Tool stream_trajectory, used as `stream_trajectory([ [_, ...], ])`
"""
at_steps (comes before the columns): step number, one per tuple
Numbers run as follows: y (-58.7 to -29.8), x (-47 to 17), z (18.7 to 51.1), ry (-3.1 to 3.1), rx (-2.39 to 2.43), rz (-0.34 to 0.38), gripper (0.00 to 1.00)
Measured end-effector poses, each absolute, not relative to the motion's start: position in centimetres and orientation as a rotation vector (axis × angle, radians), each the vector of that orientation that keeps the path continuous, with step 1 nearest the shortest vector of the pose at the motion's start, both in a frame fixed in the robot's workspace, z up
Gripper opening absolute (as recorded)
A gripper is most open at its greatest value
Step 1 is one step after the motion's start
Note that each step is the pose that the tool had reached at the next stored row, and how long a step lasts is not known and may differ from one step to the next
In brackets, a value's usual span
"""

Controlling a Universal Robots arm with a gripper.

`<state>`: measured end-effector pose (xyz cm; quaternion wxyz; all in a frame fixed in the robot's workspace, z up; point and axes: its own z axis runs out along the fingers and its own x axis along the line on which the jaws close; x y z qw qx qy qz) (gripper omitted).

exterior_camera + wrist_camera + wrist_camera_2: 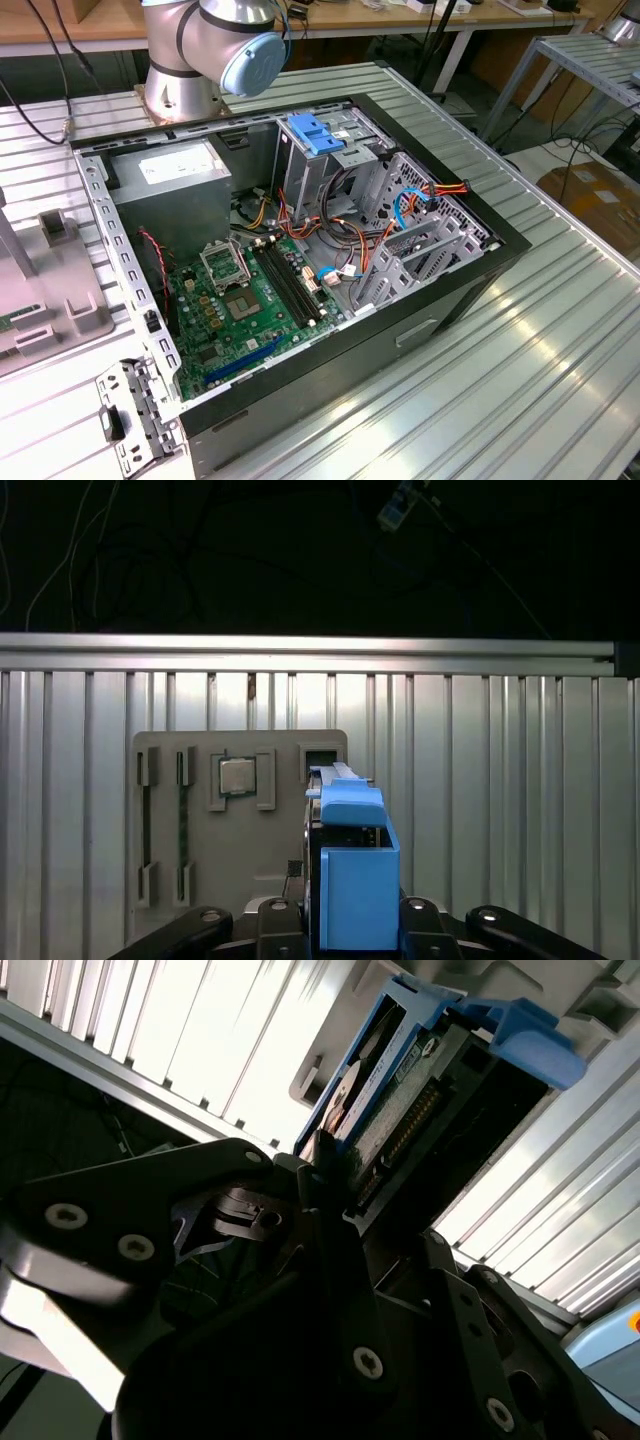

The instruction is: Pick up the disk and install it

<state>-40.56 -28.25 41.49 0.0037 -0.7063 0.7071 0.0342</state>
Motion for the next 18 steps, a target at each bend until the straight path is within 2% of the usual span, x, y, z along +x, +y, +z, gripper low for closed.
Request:
stream_trajectory([
  [18, -28.25, -40.56, 42.44, 2.216, -2.214, 0.107, 0.36],
])
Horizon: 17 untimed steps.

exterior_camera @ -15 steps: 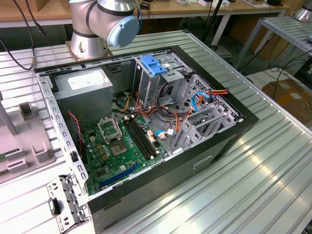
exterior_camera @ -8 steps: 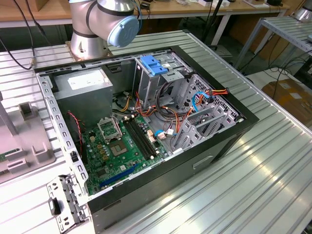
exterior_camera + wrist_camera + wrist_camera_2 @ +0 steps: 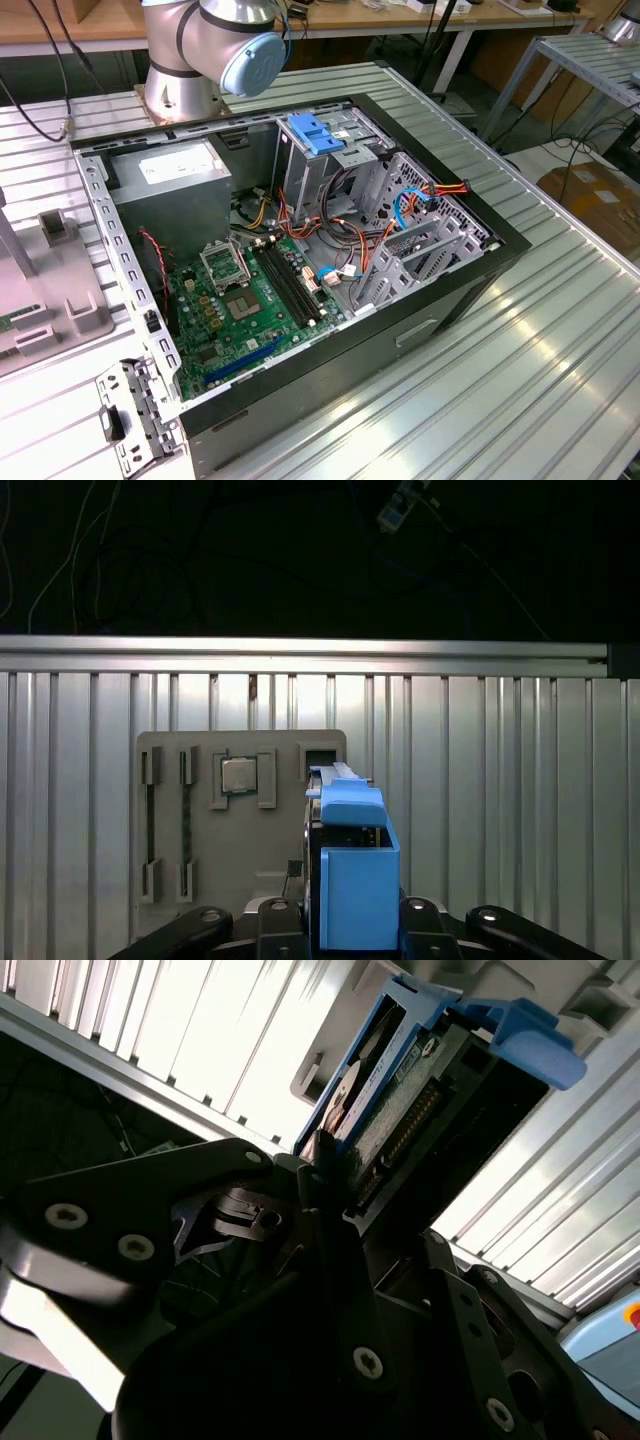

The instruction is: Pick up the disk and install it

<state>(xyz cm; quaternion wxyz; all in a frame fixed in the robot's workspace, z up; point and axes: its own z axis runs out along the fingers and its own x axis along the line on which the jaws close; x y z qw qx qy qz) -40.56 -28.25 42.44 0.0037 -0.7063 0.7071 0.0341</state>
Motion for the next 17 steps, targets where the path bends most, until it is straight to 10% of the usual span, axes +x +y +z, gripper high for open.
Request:
stream_trajectory([
  [17, -28.25, -40.56, 43.32, 2.216, -2.214, 0.107, 0.36],
])
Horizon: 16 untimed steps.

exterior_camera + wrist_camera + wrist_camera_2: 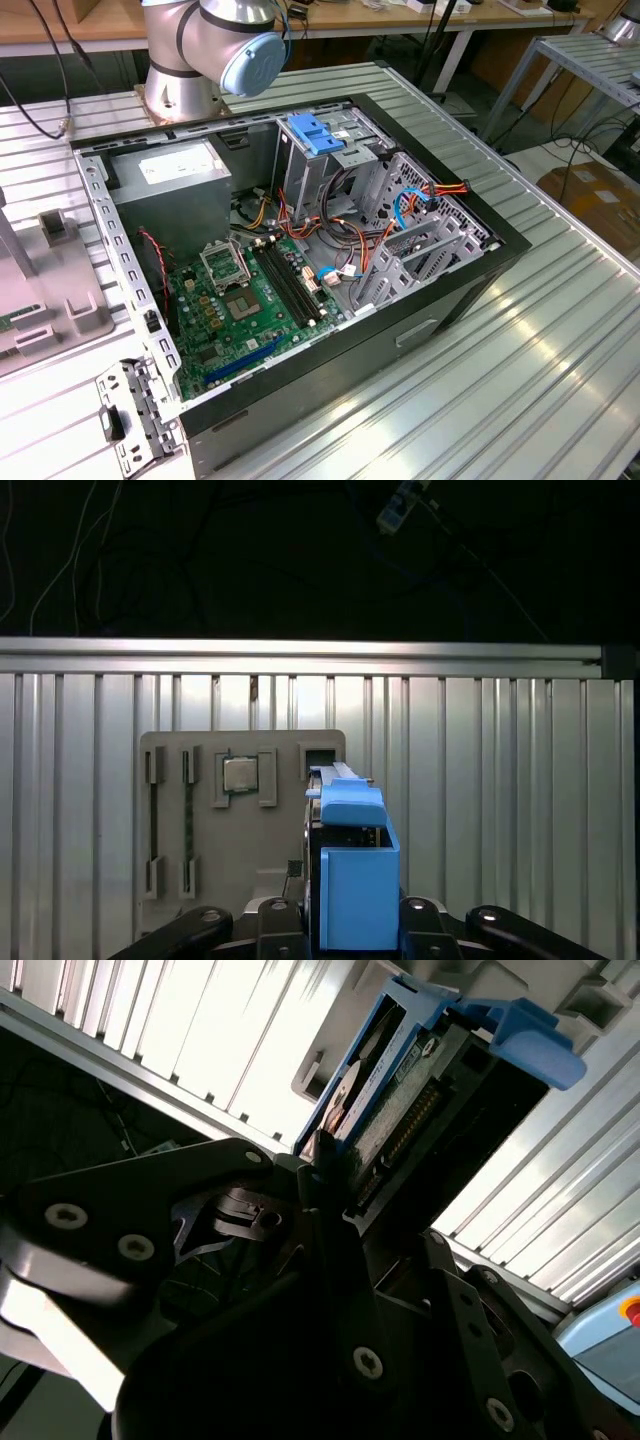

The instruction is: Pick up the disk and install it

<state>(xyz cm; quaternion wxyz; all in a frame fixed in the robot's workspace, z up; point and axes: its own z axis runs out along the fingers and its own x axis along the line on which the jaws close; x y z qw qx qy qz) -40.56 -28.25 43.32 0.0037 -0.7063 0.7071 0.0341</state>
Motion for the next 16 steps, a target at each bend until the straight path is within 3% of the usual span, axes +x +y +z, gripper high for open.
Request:
stream_trajectory([
  [16, -28.3, -40.6, 44.4, 2.216, -2.214, 0.107, 0.36],
])
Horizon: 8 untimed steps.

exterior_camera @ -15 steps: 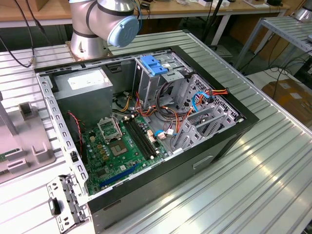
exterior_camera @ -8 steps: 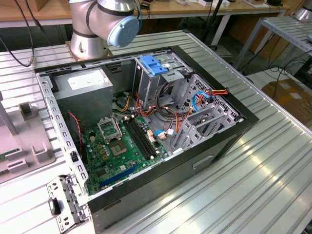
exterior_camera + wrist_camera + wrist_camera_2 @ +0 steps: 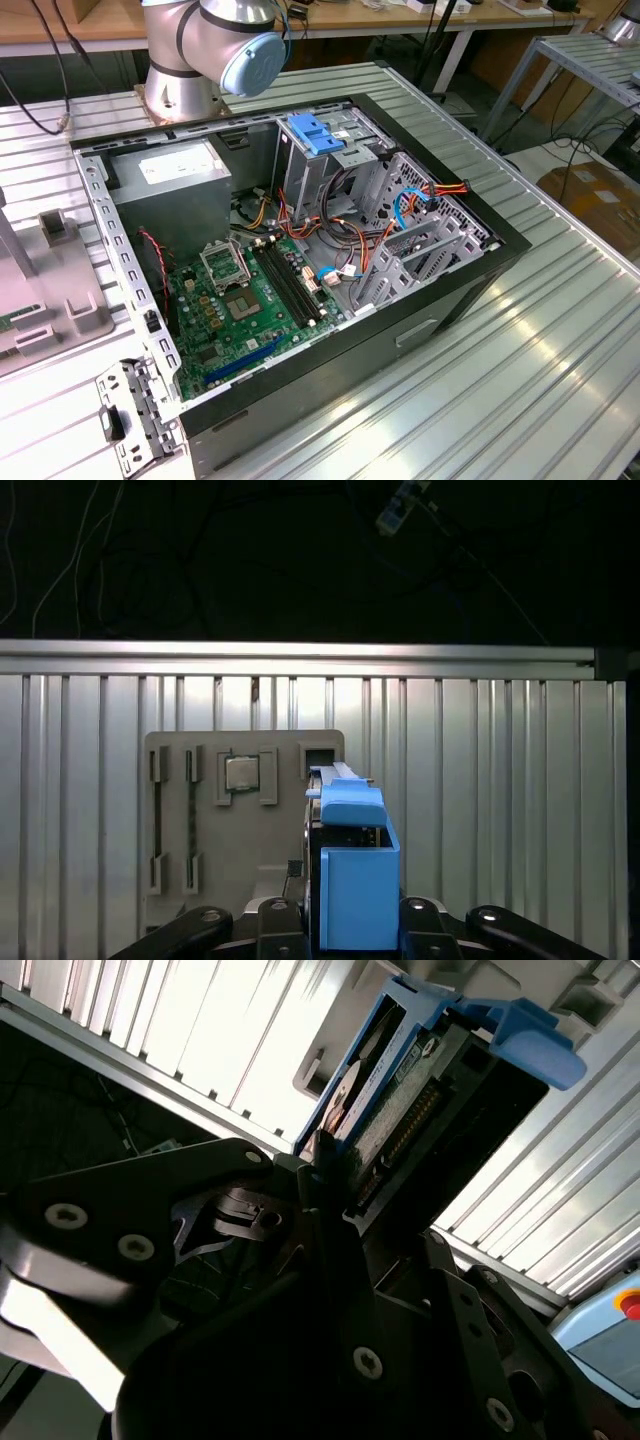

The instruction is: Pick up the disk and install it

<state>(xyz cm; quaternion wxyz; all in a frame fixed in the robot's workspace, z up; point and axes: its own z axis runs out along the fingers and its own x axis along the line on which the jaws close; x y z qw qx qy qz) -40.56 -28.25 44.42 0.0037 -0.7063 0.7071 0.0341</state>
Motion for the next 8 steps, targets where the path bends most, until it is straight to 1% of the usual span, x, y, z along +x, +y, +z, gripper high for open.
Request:
stream_trajectory([
  [8, -28.25, -40.56, 45.03, 2.216, -2.214, 0.107, 0.36],
])
